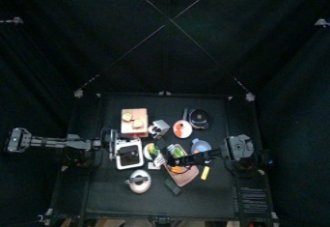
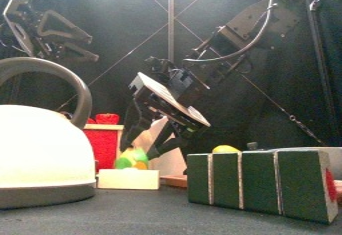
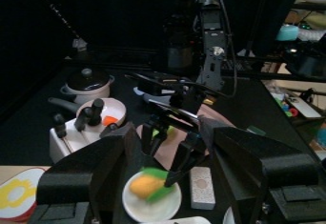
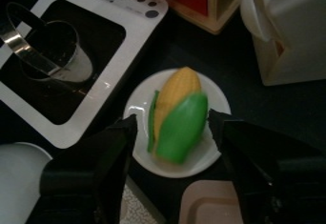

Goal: Place corn on small plate

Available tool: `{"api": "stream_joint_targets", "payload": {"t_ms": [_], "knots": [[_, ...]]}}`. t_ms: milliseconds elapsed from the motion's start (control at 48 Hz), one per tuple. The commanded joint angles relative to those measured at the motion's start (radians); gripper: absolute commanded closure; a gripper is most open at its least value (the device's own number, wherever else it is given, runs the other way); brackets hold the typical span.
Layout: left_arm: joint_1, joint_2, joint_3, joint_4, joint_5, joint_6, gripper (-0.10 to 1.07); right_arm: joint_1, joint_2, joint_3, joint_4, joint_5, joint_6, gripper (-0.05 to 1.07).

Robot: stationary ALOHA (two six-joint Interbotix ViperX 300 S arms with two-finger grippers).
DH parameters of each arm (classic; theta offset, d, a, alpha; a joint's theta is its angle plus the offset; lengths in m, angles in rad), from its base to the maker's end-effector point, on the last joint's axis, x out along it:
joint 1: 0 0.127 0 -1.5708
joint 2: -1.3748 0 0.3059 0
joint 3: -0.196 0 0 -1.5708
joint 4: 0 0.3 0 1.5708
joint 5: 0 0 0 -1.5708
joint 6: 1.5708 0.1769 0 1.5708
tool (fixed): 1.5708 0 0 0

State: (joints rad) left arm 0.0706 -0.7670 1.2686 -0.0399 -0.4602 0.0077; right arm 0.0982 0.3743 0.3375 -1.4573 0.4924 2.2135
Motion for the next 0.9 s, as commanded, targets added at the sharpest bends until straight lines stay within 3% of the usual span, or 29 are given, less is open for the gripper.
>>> {"api": "stream_joint_targets", "payload": {"t_ms": [0,875], "knots": [[0.002,0.0,-0.012,0.002,-0.003,0.003,0.07,-0.011,-0.021,-0.029,-0.006,0.002,-0.003,0.06],[0.002,0.0,-0.011,0.003,-0.003,0.003,0.07,-0.014,-0.031,-0.023,0.025,-0.002,-0.003,0.04]]}}
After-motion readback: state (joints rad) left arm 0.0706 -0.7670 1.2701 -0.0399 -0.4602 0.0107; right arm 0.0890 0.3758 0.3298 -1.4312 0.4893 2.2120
